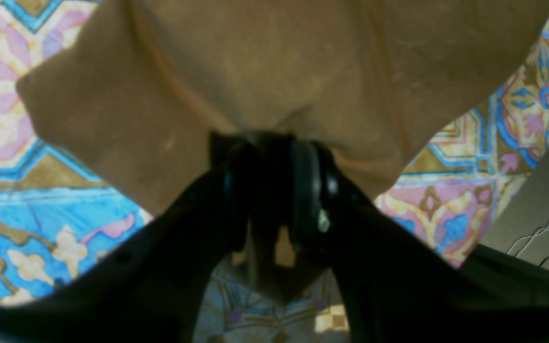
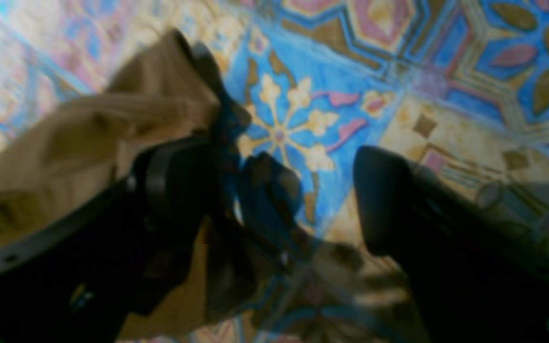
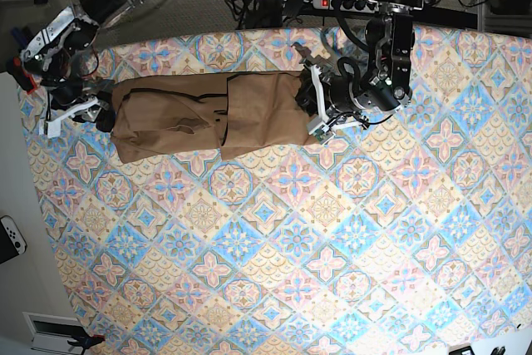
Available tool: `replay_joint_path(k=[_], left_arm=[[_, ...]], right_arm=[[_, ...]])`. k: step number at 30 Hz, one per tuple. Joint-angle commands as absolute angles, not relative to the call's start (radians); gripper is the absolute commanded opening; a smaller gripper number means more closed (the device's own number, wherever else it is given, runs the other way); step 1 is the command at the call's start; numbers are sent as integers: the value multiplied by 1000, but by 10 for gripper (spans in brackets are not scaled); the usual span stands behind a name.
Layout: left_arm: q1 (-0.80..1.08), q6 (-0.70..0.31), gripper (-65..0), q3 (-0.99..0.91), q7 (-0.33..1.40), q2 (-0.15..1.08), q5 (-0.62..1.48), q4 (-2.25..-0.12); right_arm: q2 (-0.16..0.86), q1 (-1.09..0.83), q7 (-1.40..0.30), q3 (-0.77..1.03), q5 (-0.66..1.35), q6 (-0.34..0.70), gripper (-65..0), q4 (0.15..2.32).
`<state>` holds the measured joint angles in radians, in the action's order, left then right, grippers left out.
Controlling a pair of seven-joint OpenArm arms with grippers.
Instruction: Layout the t-shirt on the table in an organized manner, then fold the t-shirt properly
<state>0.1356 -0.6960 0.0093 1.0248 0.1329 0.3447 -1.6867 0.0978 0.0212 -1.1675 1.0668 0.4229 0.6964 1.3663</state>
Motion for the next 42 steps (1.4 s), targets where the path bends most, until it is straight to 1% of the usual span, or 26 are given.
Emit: replay_joint_path(k=[1,7,14,21,24,26,29,31,37,38,39,40,42], left_arm=[[128,-698,-505,12,1030,134,346,-1696],[128,-698,-505,10,1030,134,346,-1696],[128,-698,-505,12,1030,134,346,-1696],[128,-698,-505,10,1030,134,346,-1696],[128,-698,-505,10,1030,134,346,-1696],[128,-698,-505,10,1029,134,346,-1696],[127,-698,-505,8,1029,134,346,-1696],[125,-698,-505,8,1029,134,346,-1696],[124,-698,-505,8,1029,134,346,-1696],[124,-698,-505,8,1029,134,346,-1696],[124,-698,-505,10,1029,134,346,-1696],[124,-698,-505,10,1029,134,346,-1696],[124,-698,-505,12,1029,134,346,-1696]], right_arm=[[104,27,-1187,1064,418,698,-181,1349],[104,28,-1188,1030,421,698,-181,1265],[104,25,-1211,883,421,698,-181,1271],[102,22,-1244,855,421,698,-181,1271],[102,21,-1245,806,421,698,-182,1273],[102,-15,-1245,773,421,698,-209,1273],[102,-93,-1245,745,421,698,-279,1273],[102,-127,-1241,740,420,698,-313,1273],[102,-133,-1244,740,420,698,-331,1273],[102,-133,-1244,740,420,698,-345,1273],[102,-133,-1244,740,420,698,-377,1273],[102,-133,-1244,742,420,698,-424,1273],[102,-133,-1245,742,420,698,-546,1273]])
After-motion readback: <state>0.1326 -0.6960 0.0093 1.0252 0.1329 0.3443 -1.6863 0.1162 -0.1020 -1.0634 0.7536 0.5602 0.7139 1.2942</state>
